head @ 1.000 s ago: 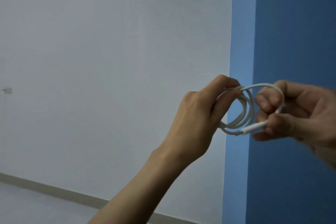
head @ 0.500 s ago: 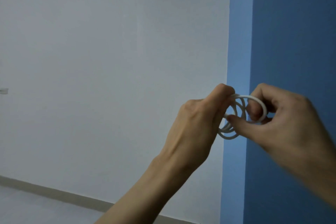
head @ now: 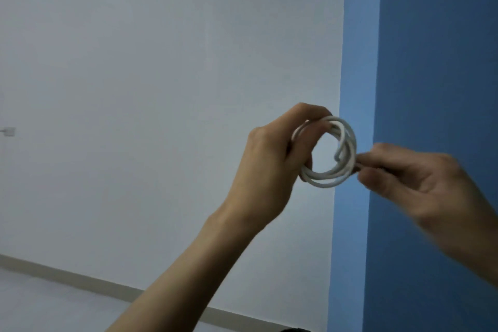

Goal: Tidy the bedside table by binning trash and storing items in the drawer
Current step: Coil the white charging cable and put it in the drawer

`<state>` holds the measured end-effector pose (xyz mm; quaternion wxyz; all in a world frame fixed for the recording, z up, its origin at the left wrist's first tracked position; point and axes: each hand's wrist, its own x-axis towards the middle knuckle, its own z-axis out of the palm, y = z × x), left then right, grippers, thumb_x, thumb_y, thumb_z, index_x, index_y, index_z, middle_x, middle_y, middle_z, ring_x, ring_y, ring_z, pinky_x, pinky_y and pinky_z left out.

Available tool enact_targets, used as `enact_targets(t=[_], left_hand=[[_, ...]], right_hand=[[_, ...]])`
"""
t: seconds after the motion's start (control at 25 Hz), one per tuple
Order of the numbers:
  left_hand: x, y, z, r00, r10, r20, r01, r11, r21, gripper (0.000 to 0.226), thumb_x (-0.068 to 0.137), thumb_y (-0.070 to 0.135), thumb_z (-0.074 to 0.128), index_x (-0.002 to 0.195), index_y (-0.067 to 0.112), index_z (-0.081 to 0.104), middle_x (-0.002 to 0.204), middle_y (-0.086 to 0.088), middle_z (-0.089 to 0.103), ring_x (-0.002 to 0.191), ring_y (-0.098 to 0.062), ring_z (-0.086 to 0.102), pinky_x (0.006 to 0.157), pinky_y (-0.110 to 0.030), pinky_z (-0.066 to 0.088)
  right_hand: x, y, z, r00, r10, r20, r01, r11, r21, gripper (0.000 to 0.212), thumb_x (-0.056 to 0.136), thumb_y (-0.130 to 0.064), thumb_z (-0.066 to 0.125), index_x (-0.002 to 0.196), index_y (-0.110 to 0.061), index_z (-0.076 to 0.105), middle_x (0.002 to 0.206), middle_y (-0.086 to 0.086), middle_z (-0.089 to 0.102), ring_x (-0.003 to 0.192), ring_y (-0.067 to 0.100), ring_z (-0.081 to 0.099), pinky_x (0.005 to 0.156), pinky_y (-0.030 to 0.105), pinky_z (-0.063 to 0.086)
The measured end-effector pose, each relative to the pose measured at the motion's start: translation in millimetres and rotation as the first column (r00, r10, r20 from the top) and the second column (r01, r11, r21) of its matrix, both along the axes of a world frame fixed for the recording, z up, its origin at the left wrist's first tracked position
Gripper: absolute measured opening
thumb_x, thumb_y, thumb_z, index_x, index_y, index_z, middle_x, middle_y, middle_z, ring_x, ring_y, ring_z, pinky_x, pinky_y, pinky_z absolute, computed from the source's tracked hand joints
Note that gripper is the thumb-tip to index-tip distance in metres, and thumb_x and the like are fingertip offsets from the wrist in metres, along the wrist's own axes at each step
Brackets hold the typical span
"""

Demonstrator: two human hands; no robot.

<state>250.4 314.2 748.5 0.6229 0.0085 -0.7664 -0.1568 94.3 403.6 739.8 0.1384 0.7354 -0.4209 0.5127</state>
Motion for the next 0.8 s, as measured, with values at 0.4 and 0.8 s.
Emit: enact_targets(t=[0.4, 0.8], left_hand=[[20, -14, -4, 0.995, 0.026, 0.095, -0.024, 0.999, -0.030, 0.012, 0.090, 0.012, 0.058, 0.082, 0.010, 0.068, 0.065, -0.011, 0.052, 0.054, -0.018, 0.041, 0.054, -0.021, 0.037], [-5, -5, -14, 0.977, 0.215, 0.010, -0.214, 0.975, -0.062, 0.015, 0.089, 0.030, 0.059, 0.094, 0.018, 0.067, 0.049, 0.009, 0.048, 0.046, -0.015, 0.044, 0.051, -0.026, 0.044]], right_hand=[[-24, 33, 9, 0.996, -0.028, -0.081, 0.049, 0.962, 0.269, 0.053, 0.061, -0.079, 0.051, 0.063, -0.031, 0.074, 0.056, -0.007, 0.064, 0.052, 0.001, 0.058, 0.052, 0.003, 0.041], [-14, 43, -8, 0.869, 0.188, 0.458, -0.437, 0.727, 0.530, 0.045, 0.050, -0.052, 0.084, 0.071, -0.014, 0.070, 0.046, -0.001, 0.052, 0.035, 0.003, 0.044, 0.036, 0.011, 0.036]])
